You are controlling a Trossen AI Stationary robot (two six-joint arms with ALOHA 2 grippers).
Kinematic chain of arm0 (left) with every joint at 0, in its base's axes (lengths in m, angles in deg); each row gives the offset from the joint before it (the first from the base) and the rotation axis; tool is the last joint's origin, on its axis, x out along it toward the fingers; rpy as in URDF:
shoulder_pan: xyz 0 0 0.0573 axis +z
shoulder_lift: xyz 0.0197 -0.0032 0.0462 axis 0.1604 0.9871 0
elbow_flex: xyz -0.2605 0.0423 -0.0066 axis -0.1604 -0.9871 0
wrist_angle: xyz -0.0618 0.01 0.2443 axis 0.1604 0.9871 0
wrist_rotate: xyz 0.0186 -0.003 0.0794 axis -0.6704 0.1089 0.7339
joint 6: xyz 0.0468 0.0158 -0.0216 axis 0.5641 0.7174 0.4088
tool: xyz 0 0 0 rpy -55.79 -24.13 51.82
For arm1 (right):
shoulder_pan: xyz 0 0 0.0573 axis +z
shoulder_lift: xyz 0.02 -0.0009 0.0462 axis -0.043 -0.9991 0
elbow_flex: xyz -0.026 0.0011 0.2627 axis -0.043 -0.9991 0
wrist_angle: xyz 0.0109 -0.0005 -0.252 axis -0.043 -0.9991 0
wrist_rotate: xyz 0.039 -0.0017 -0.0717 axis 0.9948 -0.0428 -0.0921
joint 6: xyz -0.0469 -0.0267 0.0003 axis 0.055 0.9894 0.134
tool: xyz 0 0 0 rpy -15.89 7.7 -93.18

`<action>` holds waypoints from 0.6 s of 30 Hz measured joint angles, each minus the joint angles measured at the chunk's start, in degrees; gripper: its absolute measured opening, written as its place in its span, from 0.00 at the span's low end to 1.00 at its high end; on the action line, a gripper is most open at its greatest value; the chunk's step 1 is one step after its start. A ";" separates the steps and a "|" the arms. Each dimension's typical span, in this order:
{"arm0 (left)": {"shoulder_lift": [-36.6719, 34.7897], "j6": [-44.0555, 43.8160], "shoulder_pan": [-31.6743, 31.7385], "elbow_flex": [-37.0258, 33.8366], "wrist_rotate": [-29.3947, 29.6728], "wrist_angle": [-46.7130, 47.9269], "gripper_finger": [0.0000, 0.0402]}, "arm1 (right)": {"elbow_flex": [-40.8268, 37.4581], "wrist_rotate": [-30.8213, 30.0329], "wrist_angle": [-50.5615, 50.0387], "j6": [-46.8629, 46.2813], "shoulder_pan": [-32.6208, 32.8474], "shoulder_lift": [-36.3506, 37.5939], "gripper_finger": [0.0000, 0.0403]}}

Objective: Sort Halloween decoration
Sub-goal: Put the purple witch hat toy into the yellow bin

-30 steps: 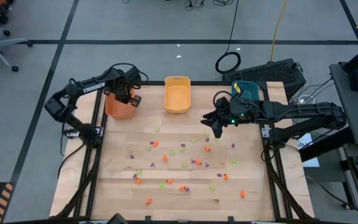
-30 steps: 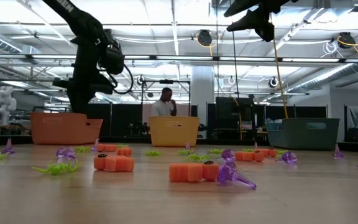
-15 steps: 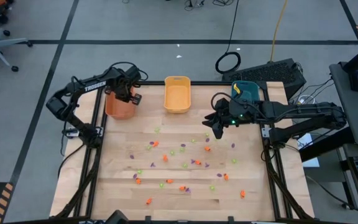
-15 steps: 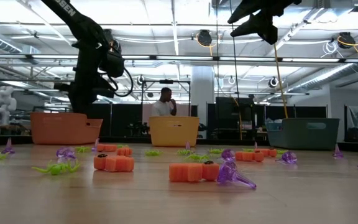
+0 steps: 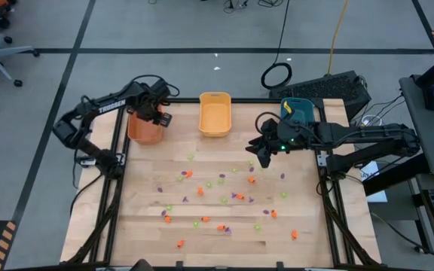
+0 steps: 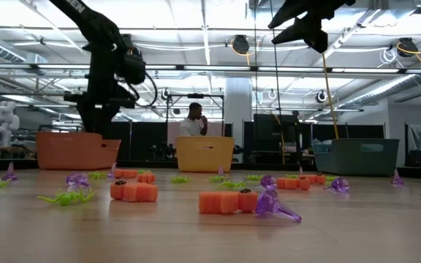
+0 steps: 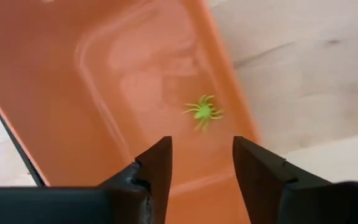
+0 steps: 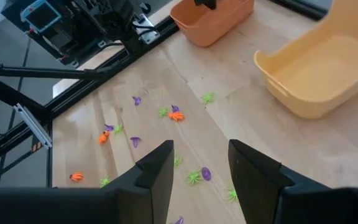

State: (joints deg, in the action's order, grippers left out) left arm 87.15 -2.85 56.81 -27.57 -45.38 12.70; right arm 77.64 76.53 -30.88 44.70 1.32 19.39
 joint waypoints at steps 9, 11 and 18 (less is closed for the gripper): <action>-11.81 -3.30 -8.15 0.00 -1.03 -1.27 0.42 | 0.00 0.03 -9.03 -9.11 0.00 0.02 0.35; -13.57 -4.48 -10.44 0.02 -1.43 -1.99 0.42 | 0.00 0.83 -12.42 -10.45 0.00 0.02 0.35; -16.47 -7.51 -17.98 0.04 -1.62 -3.70 0.42 | 0.00 2.89 -28.15 -16.55 0.00 0.02 0.35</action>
State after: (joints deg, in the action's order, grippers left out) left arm 70.68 -10.37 38.83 -27.53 -47.00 9.00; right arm 77.64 79.42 -59.03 28.14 1.32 19.41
